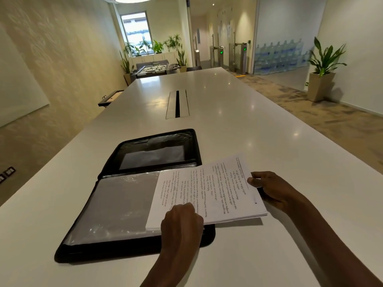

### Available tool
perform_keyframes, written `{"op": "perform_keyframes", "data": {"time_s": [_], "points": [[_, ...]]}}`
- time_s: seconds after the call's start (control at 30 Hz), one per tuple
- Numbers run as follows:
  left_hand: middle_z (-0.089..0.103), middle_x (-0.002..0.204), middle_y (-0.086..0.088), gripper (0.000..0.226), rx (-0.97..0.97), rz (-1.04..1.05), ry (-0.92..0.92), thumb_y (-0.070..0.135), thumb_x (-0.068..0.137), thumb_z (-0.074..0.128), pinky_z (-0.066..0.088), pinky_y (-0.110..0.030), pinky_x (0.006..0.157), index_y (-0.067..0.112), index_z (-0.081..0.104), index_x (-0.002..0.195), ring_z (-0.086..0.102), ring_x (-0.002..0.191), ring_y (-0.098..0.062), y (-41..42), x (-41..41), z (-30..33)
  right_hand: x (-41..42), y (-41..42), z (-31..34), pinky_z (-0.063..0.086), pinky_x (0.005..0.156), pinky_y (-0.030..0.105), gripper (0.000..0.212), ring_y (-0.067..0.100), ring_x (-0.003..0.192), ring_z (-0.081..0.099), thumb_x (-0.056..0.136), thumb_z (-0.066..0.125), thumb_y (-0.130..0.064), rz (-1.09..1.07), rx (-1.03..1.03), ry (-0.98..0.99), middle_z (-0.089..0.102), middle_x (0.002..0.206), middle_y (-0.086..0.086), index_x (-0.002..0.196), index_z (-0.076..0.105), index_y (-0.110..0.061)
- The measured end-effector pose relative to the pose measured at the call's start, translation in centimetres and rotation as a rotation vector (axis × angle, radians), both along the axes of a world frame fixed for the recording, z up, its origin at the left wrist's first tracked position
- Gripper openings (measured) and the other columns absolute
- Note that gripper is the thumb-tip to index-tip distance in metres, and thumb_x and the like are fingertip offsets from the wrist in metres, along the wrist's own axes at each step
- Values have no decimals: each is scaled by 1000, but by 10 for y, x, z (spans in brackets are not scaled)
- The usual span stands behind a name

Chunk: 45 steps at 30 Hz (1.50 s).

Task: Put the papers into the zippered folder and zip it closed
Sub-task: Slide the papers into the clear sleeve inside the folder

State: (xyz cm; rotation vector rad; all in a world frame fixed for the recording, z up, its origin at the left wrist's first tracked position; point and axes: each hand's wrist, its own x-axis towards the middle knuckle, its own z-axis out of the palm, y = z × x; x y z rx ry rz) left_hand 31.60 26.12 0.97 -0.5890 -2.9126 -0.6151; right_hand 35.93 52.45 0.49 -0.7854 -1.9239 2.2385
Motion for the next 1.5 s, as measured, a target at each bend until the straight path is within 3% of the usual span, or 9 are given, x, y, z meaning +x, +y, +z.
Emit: {"op": "perform_keyframes", "data": {"time_s": [0.27, 0.7, 0.83, 0.9, 1.0, 1.17, 1.3, 1.4, 1.5], "points": [[72, 96, 6, 19, -22, 1, 50, 33, 94, 53, 46, -15, 64, 22, 66, 87, 65, 73, -9, -2, -1, 0, -11, -22, -4, 61, 66, 31, 25, 26, 90, 76, 101, 48, -5, 6, 6, 5, 77, 103, 12, 116, 68, -3], [70, 87, 4, 18, -22, -10, 34, 29, 92, 53, 55, -24, 68, 19, 66, 84, 65, 74, -12, -2, 0, 1, -28, -47, -8, 61, 67, 33, 26, 27, 88, 76, 102, 45, -5, 28, -13, -11, 77, 103, 14, 119, 65, -2], [70, 88, 4, 19, -35, -15, 34, 30, 93, 51, 56, -24, 71, 20, 66, 88, 66, 77, -12, -2, 1, 2, -33, -55, -10, 58, 88, 47, 25, 31, 95, 74, 102, 46, -8, 32, 57, -38, 75, 108, 16, 118, 66, -5], [70, 89, 5, 19, -31, -15, 30, 30, 93, 50, 56, -24, 72, 21, 66, 88, 66, 77, -11, -2, 0, 2, -35, -58, -11, 56, 93, 50, 23, 30, 95, 74, 102, 47, -11, 37, 153, -59, 75, 107, 13, 113, 67, -7], [70, 92, 5, 18, -29, -14, 24, 31, 94, 51, 56, -23, 73, 21, 66, 92, 66, 79, -11, -3, 0, 2, -36, -57, -11, 54, 94, 51, 25, 36, 94, 73, 100, 47, -11, 51, 216, -81, 75, 103, 20, 100, 65, 6], [69, 83, 6, 20, -20, -10, 21, 30, 94, 50, 53, -21, 68, 21, 67, 86, 64, 74, -9, -4, 1, 4, -32, -49, -11, 53, 88, 46, 25, 43, 98, 70, 94, 47, -2, 77, 212, -122, 73, 100, 28, 88, 60, 19], [68, 82, 8, 20, -5, -7, 18, 31, 94, 50, 49, -17, 64, 22, 66, 85, 63, 71, -7, -5, 2, 4, -30, -43, -12, 56, 77, 37, 14, 29, 77, 74, 87, 63, 1, -2, 346, -127, 77, 87, 20, 83, 70, 12], [70, 87, 6, 20, 3, -6, 4, 33, 95, 50, 50, -17, 67, 22, 66, 89, 66, 75, -9, -6, 3, 4, -30, -46, -11, 57, 54, 26, 10, 21, 59, 73, 84, 68, 5, -44, 286, -89, 76, 73, 18, 77, 75, 5], [70, 89, 6, 21, -6, -10, 12, 34, 95, 50, 51, -17, 69, 22, 66, 90, 66, 77, -10, -6, 3, 6, -33, -53, -11, 54, 49, 20, 10, 20, 59, 74, 83, 71, 5, -65, 234, -54, 77, 70, 13, 74, 75, 1]]}}
